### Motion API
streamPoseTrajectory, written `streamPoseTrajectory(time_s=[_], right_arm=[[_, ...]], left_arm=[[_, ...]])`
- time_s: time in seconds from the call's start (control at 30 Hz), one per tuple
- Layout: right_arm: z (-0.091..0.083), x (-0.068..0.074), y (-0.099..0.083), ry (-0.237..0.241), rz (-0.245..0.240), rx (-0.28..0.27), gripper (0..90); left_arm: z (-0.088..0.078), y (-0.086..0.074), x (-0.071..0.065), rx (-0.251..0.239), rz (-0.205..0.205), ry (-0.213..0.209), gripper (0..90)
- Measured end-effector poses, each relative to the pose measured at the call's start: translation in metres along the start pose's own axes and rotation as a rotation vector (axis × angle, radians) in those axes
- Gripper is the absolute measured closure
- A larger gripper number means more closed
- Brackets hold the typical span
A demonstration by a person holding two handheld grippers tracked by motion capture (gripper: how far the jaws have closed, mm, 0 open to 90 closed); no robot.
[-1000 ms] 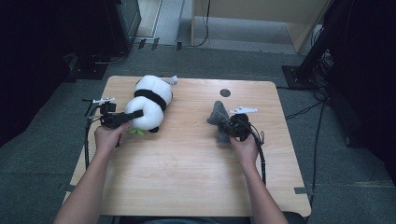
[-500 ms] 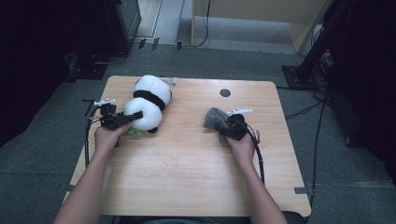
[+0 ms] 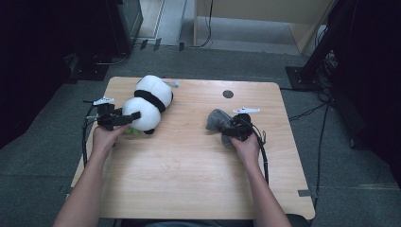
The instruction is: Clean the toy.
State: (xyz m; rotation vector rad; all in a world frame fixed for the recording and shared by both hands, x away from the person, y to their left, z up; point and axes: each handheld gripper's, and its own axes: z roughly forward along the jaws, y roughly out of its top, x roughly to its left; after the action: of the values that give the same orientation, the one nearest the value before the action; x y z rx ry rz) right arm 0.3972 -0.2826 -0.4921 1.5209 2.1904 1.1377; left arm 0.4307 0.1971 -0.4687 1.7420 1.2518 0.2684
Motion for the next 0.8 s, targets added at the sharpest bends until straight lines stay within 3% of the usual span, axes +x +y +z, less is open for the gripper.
streamPoseTrajectory(time_s=[0.23,0.4,0.6,0.73,0.8], right_arm=[[-0.009,0.005,0.003,0.012,-0.019,0.007,30.8],[-0.016,0.009,0.004,0.016,-0.04,0.01,30.8],[-0.026,0.01,0.003,0.028,-0.047,-0.001,31.0],[-0.033,0.009,0.0,0.031,-0.034,0.001,31.4],[-0.035,0.009,-0.003,0.035,-0.025,-0.01,32.0]], left_arm=[[-0.016,0.003,-0.001,-0.003,0.015,-0.024,7.4],[-0.025,-0.001,-0.012,0.027,0.064,-0.01,7.5],[-0.036,-0.007,-0.022,0.032,0.094,-0.022,8.2],[-0.043,-0.013,-0.031,0.044,0.097,-0.032,8.2],[-0.045,-0.016,-0.036,0.06,0.122,-0.026,8.4]])
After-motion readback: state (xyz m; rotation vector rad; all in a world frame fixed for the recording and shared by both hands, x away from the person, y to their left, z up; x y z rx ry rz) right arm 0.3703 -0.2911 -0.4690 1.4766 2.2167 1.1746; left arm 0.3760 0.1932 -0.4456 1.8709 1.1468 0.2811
